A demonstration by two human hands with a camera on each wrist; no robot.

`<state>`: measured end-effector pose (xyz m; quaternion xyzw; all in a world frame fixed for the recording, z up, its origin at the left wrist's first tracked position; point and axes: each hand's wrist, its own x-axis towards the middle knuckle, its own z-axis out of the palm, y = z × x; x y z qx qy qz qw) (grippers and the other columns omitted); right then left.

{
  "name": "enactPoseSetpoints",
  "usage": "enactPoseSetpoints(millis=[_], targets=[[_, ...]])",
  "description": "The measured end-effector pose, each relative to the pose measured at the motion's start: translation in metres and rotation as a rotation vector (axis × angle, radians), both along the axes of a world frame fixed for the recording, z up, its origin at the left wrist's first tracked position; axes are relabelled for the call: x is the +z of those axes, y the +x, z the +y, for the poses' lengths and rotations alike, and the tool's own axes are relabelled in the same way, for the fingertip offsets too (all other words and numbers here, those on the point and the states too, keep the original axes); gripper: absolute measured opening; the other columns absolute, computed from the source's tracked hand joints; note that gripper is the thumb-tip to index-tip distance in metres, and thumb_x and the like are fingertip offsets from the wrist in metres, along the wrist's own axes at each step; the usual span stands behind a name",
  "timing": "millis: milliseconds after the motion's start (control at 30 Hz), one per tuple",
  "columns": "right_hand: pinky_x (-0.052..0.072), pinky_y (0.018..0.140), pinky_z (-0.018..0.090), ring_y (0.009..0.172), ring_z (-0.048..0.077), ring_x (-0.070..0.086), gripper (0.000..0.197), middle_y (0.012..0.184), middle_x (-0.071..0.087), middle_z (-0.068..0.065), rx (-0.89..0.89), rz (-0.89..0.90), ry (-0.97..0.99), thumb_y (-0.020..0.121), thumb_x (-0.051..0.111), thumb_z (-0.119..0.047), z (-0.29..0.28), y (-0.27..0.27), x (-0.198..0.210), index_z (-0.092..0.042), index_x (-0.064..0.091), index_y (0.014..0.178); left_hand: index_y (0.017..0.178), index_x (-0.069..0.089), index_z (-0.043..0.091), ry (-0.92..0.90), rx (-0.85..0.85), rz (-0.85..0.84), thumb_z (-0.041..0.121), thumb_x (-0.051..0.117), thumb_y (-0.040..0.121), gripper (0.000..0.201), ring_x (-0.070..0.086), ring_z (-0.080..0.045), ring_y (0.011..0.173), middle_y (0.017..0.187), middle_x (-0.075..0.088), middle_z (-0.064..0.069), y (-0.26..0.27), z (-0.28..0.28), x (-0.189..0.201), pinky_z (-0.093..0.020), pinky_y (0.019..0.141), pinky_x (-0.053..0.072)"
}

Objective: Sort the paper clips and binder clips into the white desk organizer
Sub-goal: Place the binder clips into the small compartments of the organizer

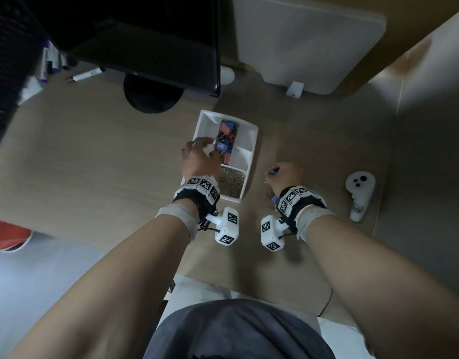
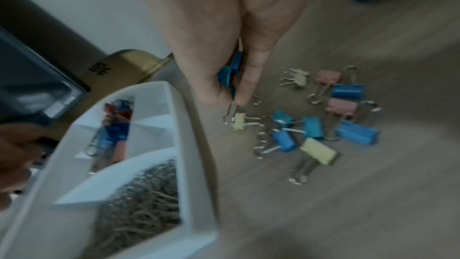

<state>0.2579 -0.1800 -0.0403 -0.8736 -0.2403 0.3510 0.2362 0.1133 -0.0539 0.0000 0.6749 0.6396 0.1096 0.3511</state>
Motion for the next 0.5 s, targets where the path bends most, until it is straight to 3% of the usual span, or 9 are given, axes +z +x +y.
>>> enactPoseSetpoints(millis=[67,167,267,333,400,500], targets=[[0.049,0.073,0.026,0.079,0.018,0.064,0.007,0.083,0.071,0.005,-0.024,0.108,0.098,0.083,0.071,-0.004,0.020,-0.009,0.010,-0.011,0.074,0.081,0.126,0.054,0.022,0.045,0.004,0.109,0.016,0.059,0.078,0.049,0.042,-0.028,0.122,0.134,0.048,-0.006,-0.007,0.007,0.002,-0.041,0.101,0.039],[0.052,0.075,0.024,0.079,0.012,0.065,0.021,0.083,0.071,-0.003,0.040,0.161,0.192,0.076,0.075,-0.002,0.050,-0.021,0.017,-0.023,0.075,0.080,0.141,0.037,0.016,-0.104,0.037,0.095,0.012,0.061,0.079,0.067,0.034,-0.031,0.132,0.145,0.036,-0.009,-0.016,0.017,0.000,-0.047,0.109,0.033],[0.055,0.083,0.025,0.088,0.009,0.067,0.022,0.096,0.073,-0.006,0.095,0.168,0.184,0.078,0.077,-0.009,0.064,-0.031,0.018,-0.022,0.077,0.096,0.146,0.031,0.015,-0.272,0.040,0.060,0.008,0.055,0.084,0.066,0.036,-0.035,0.132,0.145,0.034,-0.012,-0.022,0.023,-0.005,-0.050,0.108,0.037],[0.055,0.087,0.028,0.091,0.009,0.067,0.020,0.100,0.073,-0.009,0.019,0.088,0.170,0.085,0.069,-0.015,0.059,-0.029,0.015,-0.024,0.076,0.101,0.144,0.035,0.015,-0.310,0.042,0.074,0.004,0.049,0.086,0.061,0.041,-0.036,0.127,0.138,0.040,-0.014,-0.023,0.022,-0.011,-0.047,0.105,0.039],[0.052,0.086,0.028,0.092,0.013,0.065,0.022,0.101,0.070,-0.011,-0.060,-0.046,0.003,0.090,0.058,-0.027,0.042,-0.019,0.009,-0.028,0.072,0.107,0.143,0.034,0.020,-0.319,0.054,0.100,0.003,0.046,0.087,0.060,0.041,-0.036,0.124,0.134,0.042,-0.016,-0.024,0.018,-0.016,-0.047,0.104,0.038],[0.048,0.091,0.041,0.105,0.032,0.062,0.043,0.113,0.065,0.009,-0.200,-0.154,-0.232,0.082,0.053,-0.046,0.005,-0.007,-0.004,-0.021,0.065,0.114,0.144,0.029,0.026,-0.325,0.062,0.145,0.002,0.044,0.087,0.063,0.040,-0.036,0.124,0.133,0.043,-0.016,-0.023,0.015,-0.023,-0.049,0.105,0.035]])
